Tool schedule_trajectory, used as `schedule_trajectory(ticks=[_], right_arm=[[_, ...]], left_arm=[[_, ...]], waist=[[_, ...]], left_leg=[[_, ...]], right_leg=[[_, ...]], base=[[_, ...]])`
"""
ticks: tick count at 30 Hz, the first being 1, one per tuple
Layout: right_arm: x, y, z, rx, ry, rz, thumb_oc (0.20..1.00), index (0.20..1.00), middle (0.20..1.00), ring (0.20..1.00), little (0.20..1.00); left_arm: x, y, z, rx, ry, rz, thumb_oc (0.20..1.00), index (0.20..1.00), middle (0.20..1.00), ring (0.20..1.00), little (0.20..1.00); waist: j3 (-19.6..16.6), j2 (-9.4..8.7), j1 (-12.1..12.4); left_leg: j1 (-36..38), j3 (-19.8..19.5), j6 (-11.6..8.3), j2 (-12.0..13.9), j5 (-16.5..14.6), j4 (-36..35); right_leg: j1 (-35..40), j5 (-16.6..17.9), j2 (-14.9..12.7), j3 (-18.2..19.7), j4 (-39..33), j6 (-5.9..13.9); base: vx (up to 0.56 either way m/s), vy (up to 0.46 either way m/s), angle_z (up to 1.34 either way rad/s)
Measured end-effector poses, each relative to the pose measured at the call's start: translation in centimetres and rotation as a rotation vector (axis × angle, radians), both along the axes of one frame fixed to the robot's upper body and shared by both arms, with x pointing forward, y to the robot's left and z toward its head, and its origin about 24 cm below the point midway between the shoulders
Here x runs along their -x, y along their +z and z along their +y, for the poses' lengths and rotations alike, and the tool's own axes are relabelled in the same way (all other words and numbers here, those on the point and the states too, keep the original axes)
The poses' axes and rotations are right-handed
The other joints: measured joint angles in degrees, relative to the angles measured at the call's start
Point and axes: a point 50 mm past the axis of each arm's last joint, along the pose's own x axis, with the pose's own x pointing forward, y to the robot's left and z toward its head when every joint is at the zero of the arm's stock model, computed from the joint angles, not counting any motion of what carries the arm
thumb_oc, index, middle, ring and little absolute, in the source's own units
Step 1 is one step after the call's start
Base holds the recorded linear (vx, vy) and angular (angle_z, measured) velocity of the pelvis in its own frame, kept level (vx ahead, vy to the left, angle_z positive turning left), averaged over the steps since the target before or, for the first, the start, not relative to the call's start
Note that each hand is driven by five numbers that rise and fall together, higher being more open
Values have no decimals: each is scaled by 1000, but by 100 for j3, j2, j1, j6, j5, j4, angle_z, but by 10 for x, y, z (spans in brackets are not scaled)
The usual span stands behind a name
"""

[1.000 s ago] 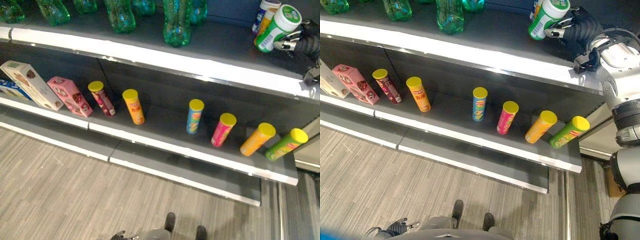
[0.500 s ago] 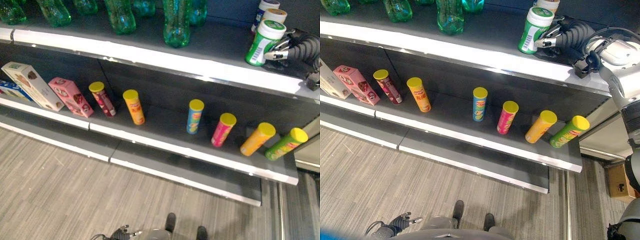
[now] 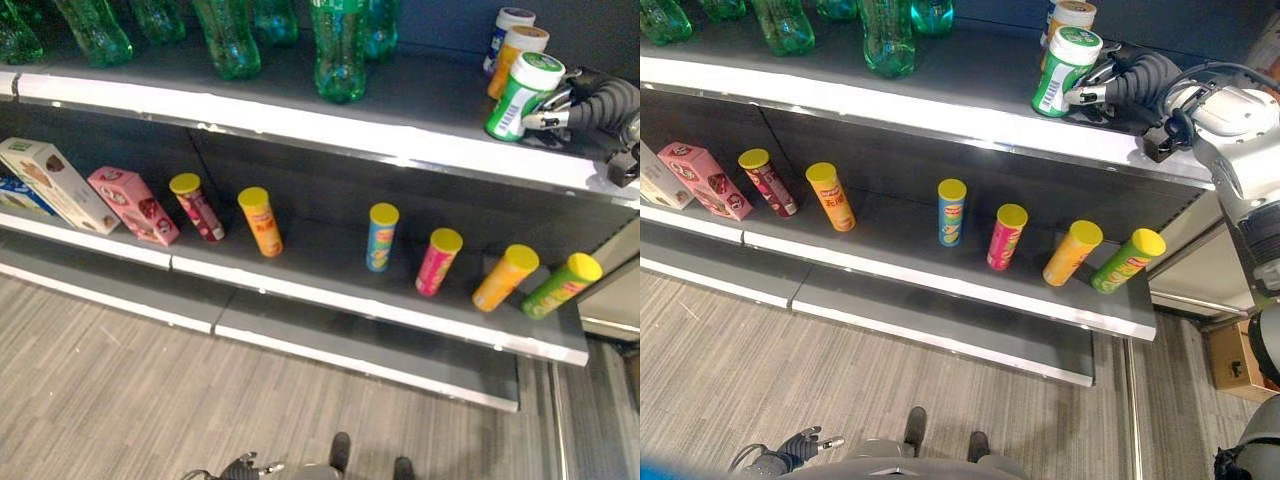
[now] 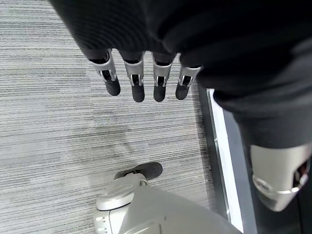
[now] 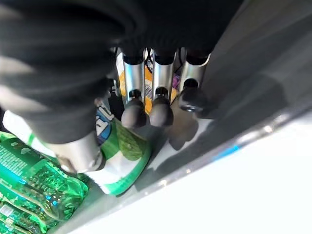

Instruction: Put the goods on the table back onto the shelves and tidy them up.

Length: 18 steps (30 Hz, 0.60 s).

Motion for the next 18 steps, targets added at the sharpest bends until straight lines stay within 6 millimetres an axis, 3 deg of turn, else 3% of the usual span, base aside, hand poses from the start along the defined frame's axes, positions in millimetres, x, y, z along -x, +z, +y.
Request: schedule_trajectory(ticks=[5,6,7,15,18], right_arm=[[0,-1,0,1,0,4,200,200,200,200,200],[0,-2,0,2,-1,8,391,391,391,391,391],[0,-3,0,2,-2,9,1000,1000,1000,1000,1000],[2,-5,-8,-48,-41,-31,1000,1000,1000,1000,1000],[9,11,-18,-118,-86,-144,1000,1000,1000,1000,1000]], left_arm=[[0,0,0,0,0,0,1000,1000,1000,1000,1000],[1,0,0,0,1,2,1000,1000,1000,1000,1000],[1,0,0,0,1,2,1000,1000,1000,1000,1000],[3,-1,1,-4,7,12,1000,1000,1000,1000,1000],[6,-2,3,-13,18,31,1000,1000,1000,1000,1000]], waist=[[-17,0,-38],[-46,2,-48],[-54,5,-55],[-71,7,-79],[-71,19,-102]], left_leg=[[6,47,0,4,0,-5],[4,47,0,4,0,-6],[4,50,0,4,0,-6],[2,67,0,6,-2,-8],[-2,76,-10,7,-13,-9]], right_leg=[[-5,10,0,34,-1,-13],[-7,10,0,34,-1,-13],[-9,10,0,35,-1,-13],[-26,15,-2,57,-2,-20],[-34,15,-4,74,-1,-19]], base=[[8,2,-3],[0,0,0],[0,0,0],[6,7,-1],[25,19,-2]])
